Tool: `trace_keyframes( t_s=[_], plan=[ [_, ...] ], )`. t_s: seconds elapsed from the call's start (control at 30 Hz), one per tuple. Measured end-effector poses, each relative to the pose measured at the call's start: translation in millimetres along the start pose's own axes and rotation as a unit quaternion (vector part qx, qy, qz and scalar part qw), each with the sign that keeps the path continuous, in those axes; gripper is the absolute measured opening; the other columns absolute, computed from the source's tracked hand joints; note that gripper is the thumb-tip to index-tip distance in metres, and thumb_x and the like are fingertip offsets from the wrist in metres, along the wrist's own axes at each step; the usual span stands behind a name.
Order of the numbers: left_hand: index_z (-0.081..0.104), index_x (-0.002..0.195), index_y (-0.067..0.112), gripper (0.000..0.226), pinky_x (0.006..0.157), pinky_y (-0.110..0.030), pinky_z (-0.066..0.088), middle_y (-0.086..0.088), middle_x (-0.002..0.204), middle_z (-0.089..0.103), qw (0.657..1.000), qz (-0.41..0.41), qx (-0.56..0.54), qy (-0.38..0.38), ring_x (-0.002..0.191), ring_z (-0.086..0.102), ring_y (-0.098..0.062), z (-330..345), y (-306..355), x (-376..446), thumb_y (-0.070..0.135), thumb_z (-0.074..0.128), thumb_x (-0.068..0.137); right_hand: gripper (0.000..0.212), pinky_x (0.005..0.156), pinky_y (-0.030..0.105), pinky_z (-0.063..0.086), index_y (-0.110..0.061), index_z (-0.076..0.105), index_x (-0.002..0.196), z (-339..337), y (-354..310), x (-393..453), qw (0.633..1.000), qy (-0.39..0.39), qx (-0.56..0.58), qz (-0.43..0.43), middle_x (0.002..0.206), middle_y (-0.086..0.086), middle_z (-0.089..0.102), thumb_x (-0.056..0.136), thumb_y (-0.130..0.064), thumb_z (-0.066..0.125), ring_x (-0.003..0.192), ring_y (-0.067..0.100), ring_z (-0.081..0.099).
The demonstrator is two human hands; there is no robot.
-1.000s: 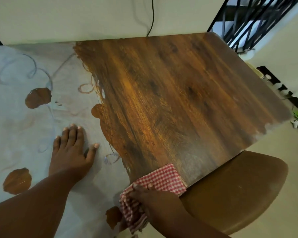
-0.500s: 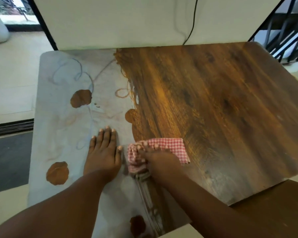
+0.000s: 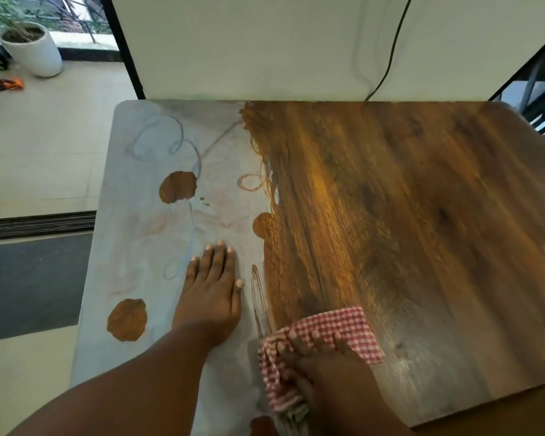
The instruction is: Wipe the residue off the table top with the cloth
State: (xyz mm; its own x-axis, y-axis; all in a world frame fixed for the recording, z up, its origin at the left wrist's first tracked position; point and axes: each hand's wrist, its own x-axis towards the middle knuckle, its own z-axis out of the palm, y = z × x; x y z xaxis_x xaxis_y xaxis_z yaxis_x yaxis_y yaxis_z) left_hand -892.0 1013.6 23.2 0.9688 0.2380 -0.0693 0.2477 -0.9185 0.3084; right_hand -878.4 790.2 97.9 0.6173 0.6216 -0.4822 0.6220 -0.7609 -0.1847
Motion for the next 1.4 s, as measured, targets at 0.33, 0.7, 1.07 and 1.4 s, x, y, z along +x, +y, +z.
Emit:
trace_keyframes(
  t_s=[0.33, 0.7, 1.07, 1.4],
  plan=[
    [-0.004, 0.149, 0.02, 0.065, 0.114, -0.033, -0.017, 0.0, 0.157, -0.012, 1.0, 0.004, 0.001, 0.022, 0.144, -0.019, -0.019, 2.3, 0.6, -0.8, 0.048, 0.004, 0.092, 0.044, 0.106, 0.048, 0.029, -0.037, 0.033, 0.144, -49.6, -13.0, 150.7, 0.995, 0.092, -0.012, 0.036, 0.156, -0.007, 0.024, 0.1, -0.04, 0.031, 0.135, 0.028, 0.035],
    [0.022, 0.149, 0.01, 0.06, 0.113, -0.038, 0.001, -0.011, 0.156, 0.018, 1.0, 0.009, 0.022, 0.008, 0.145, 0.012, -0.029, 0.7, 0.0, -0.6, 0.041, 0.023, 0.097, 0.042, 0.114, 0.037, 0.018, -0.047, 0.035, 0.14, -32.3, 20.1, 104.2, 0.995, 0.079, 0.05, 0.025, 0.15, -0.02, 0.026, 0.099, -0.037, 0.037, 0.138, 0.009, 0.029],
    [0.049, 0.135, 0.008, 0.056, 0.107, -0.043, 0.019, -0.013, 0.14, 0.051, 1.0, 0.014, -0.022, -0.01, 0.135, 0.038, -0.034, -12.4, 0.2, 1.6, 0.039, 0.021, 0.098, 0.044, 0.099, 0.034, 0.034, -0.037, 0.043, 0.14, -72.2, -17.8, 150.5, 0.996, 0.088, -0.017, -0.025, 0.14, -0.002, 0.051, 0.096, -0.034, 0.042, 0.123, 0.023, 0.049],
    [0.063, 0.115, 0.009, 0.051, 0.112, -0.054, 0.013, -0.018, 0.129, 0.057, 0.996, 0.055, 0.05, 0.046, 0.134, 0.039, -0.038, -54.5, -51.3, 92.4, 0.044, 0.034, 0.091, 0.042, 0.103, 0.036, 0.037, -0.045, 0.039, 0.139, -101.4, 41.6, 192.0, 0.994, 0.078, -0.001, 0.071, 0.143, -0.003, 0.047, 0.1, -0.03, 0.04, 0.12, 0.023, 0.052]
  ],
)
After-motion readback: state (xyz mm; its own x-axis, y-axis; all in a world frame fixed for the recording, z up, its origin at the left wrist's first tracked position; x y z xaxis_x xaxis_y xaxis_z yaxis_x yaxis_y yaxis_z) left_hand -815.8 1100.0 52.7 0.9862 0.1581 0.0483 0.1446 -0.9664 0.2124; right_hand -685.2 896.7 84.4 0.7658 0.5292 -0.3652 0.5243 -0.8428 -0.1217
